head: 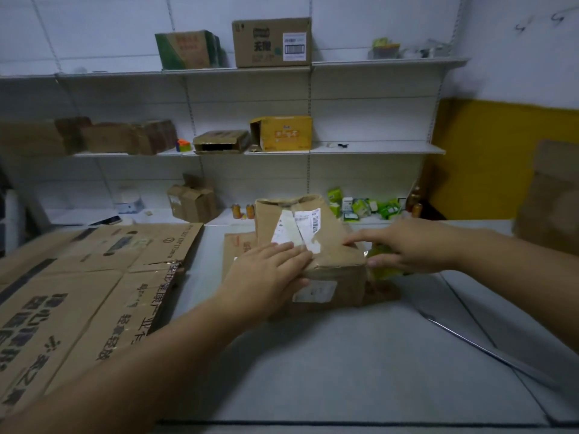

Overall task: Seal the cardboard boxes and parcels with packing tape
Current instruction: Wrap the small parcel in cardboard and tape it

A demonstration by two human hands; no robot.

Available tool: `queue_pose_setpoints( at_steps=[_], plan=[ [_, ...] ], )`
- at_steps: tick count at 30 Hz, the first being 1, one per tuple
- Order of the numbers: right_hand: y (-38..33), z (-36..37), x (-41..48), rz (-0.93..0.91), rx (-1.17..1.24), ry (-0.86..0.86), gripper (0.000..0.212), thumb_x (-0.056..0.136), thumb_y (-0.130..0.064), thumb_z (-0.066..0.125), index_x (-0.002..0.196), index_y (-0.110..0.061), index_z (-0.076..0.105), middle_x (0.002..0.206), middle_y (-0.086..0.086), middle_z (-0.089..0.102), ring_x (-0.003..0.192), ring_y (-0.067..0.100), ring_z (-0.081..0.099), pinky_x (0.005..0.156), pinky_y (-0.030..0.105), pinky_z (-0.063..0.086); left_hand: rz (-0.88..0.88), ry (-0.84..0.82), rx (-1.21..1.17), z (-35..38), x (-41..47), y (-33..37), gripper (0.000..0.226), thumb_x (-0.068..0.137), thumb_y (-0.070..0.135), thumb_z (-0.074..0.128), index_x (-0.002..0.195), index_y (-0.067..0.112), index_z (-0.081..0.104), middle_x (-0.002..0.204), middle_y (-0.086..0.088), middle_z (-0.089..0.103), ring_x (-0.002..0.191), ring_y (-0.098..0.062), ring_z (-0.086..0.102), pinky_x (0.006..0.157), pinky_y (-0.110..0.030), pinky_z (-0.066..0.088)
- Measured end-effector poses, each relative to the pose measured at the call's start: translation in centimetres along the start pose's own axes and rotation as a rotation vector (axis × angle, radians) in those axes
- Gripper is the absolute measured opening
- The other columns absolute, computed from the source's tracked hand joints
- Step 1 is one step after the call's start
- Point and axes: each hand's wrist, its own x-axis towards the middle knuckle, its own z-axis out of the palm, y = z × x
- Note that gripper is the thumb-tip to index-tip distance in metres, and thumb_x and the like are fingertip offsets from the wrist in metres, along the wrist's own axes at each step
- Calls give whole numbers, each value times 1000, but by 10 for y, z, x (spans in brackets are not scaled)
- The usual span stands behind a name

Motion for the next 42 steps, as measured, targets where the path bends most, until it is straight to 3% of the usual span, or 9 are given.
queue_pose_setpoints(
  at_steps=[3,9,13,17,20,23,26,33,42],
  plan=[
    [-6,-2,-2,6,-5,3,51,97,-47,43,143,-52,22,84,-24,46,66,-7,35,71,24,31,51,35,23,7,-1,-9,52,98,45,27,115,18,68,111,0,70,99,-18,68,84,-35,53],
    [-35,-9,-23,-40,48,-29,51,93,-55,44,141,-56,25,73,-25,33,66,-8,34,59,12,25,222,116,-89,-4,-34,-27,45,100,44,35,119,15,64,119,0,66,109,-15,63,92,-39,52],
    [-51,-6,-29,-30,98,-34,54,93,-54,47,142,-52,24,75,-25,26,67,-9,30,59,12,25,61,-39,-273,-40,-42,-19,68,72,82,22,135,57,20,148,35,7,132,2,26,109,-31,35],
    [-51,-6,-29,-9,83,5,53,92,-53,49,141,-46,29,71,-22,31,64,-7,31,57,13,25,172,129,167,-52,-10,26,91,81,71,-5,147,19,27,156,-2,24,142,-16,24,108,-29,7],
    [-52,-3,-32,0,56,52,52,93,-54,47,141,-41,31,76,-16,48,69,2,41,59,19,30,113,-92,198,-24,7,51,78,88,63,2,150,16,-12,160,-5,0,146,-18,8,114,-26,16],
    [-42,5,-42,78,153,41,66,90,-59,48,147,-42,20,112,-3,61,91,11,51,76,26,38,73,-54,170,-13,11,48,72,93,49,10,148,5,23,152,-11,30,136,-18,38,93,-28,46],
    [-31,6,-58,118,361,-37,49,86,-56,57,131,-40,45,125,-5,57,104,8,54,86,24,45,105,72,205,1,11,36,66,89,50,22,109,11,72,108,-4,71,92,-13,70,55,-20,53],
    [-37,7,-80,81,604,-3,39,87,-48,60,125,-39,52,112,-16,55,94,0,53,74,16,47,227,238,241,-5,-1,31,77,100,48,4,107,14,73,105,0,72,88,-9,70,61,-20,54],
    [-37,7,-76,58,-100,96,73,80,-77,33,140,-37,38,80,-10,49,71,9,46,62,26,35,245,255,203,-10,-9,30,74,101,45,6,106,16,73,103,2,72,79,-9,71,56,-21,53]
  ],
)
